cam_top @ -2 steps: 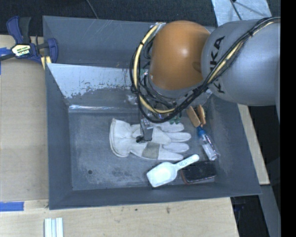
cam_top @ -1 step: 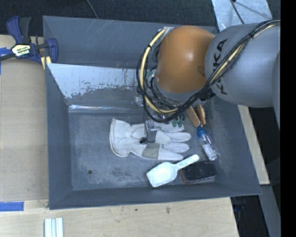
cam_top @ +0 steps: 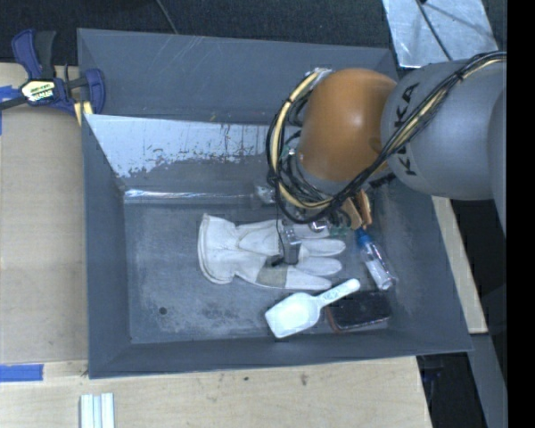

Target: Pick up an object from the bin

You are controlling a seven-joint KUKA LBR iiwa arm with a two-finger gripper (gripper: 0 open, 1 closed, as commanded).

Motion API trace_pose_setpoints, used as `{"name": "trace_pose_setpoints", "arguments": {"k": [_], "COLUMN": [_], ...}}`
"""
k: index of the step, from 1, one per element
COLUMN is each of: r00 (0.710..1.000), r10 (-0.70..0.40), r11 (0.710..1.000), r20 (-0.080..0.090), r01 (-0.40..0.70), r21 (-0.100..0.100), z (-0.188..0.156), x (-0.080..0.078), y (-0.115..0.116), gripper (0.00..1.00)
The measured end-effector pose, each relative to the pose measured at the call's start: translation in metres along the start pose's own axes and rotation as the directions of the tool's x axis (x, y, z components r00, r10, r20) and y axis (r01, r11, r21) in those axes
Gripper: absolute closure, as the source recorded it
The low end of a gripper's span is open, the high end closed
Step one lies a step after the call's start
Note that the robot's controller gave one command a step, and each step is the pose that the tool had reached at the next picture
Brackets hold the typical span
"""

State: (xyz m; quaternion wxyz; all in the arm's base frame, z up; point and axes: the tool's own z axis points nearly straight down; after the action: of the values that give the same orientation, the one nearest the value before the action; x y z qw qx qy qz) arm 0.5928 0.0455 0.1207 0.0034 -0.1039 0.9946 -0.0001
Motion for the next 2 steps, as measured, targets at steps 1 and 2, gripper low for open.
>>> {"name": "trace_pose_setpoints", "arguments": {"k": [1, 2], "r00": [0.981, 0.981], "r10": [0.195, 0.195], "r11": [0.981, 0.981], "r20": [-0.002, -0.002], "r01": [-0.195, -0.195], "r21": [0.000, 0.000], "z": [0.0484, 0.0484], "x": [-0.0055, -0.0055], "y": [-0.0324, -0.0325], "gripper": [1.00, 1.00]}}
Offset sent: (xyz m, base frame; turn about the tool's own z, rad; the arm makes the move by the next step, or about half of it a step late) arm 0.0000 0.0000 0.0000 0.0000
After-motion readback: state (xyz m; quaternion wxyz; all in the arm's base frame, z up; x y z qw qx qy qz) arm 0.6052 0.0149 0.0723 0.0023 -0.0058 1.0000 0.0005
